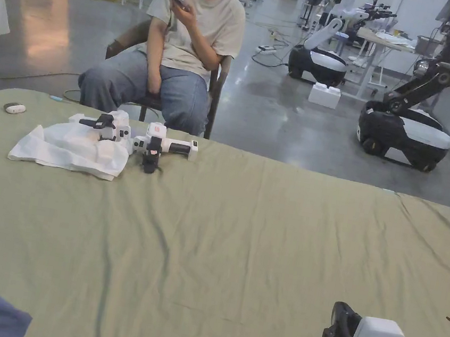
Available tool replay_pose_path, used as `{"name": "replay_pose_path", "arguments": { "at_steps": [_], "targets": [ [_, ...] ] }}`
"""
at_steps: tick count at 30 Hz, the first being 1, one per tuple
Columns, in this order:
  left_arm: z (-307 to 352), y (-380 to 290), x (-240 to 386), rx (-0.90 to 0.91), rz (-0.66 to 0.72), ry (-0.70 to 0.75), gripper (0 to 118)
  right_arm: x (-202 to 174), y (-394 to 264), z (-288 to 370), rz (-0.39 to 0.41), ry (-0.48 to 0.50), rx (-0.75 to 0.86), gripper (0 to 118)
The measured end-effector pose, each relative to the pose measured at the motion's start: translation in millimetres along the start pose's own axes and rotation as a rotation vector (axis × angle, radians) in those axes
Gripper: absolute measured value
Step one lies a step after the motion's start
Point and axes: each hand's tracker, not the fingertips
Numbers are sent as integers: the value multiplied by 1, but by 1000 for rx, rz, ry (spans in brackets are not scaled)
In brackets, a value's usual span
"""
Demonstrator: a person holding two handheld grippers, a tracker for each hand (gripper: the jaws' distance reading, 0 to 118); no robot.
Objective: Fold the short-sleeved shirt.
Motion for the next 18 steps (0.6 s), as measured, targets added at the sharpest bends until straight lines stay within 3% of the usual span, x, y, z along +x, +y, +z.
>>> {"name": "replay_pose_path", "arguments": {
  "at_steps": [5,10,12,15,18],
  "targets": [
    [19,15,-26,-26,41,154,22,12,3,-3,-13,-21,-14,0],
    [5,12,-35,-60,7,407,26,11,-9,-1,-13,-25,-43,0],
    [5,13,-38,-38,26,449,37,11,-13,-1,-16,-22,-59,0],
    [13,13,-38,1,-11,541,69,10,-18,-2,-14,-19,-75,0],
    [20,12,-27,38,-69,680,73,9,-20,-2,-11,-13,-82,0]
  ]
}}
